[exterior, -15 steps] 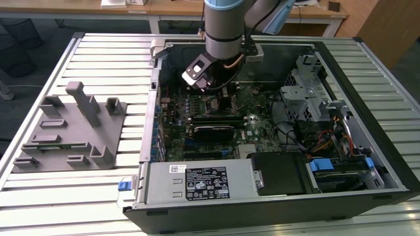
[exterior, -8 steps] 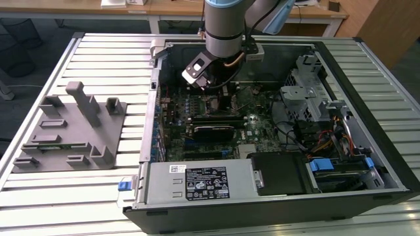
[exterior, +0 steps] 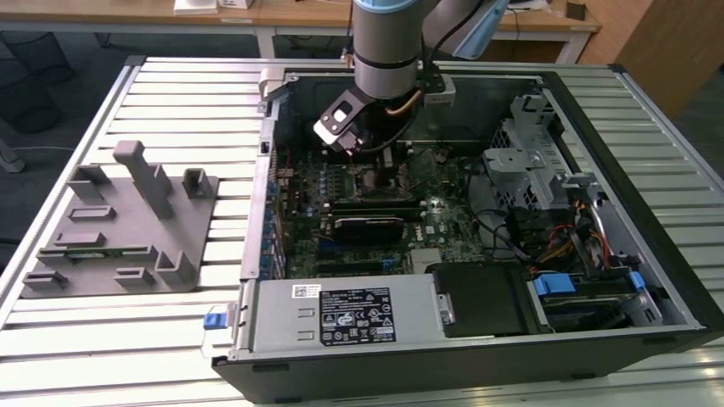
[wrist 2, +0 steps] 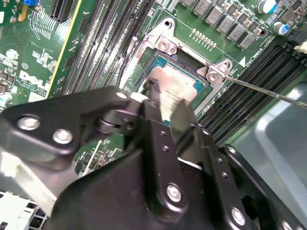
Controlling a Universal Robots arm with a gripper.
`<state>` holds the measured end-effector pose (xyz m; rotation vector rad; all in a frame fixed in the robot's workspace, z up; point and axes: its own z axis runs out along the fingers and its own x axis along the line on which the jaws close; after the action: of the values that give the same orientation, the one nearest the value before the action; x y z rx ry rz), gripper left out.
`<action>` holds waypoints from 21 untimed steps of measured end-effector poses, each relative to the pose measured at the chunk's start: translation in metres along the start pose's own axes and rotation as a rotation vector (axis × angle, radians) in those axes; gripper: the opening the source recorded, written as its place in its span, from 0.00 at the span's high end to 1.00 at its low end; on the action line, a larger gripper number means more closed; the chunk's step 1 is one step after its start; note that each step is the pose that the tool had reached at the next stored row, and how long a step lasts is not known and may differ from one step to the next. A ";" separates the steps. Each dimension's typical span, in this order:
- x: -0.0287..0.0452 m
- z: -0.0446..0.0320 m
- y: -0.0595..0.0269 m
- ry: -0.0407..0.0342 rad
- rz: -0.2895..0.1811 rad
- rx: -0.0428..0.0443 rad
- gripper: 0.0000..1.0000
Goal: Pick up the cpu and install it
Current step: 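Place the cpu into insertion slot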
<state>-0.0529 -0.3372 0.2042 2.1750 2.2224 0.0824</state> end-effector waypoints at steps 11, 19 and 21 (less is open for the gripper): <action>0.0000 -0.0003 0.0000 0.0000 0.000 0.0000 0.89; 0.0000 0.0020 -0.0001 0.0091 0.014 0.0009 0.89; -0.0001 0.0032 -0.0002 0.0088 0.017 0.0009 0.89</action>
<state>-0.0529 -0.3372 0.2010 2.1986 2.2091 0.0916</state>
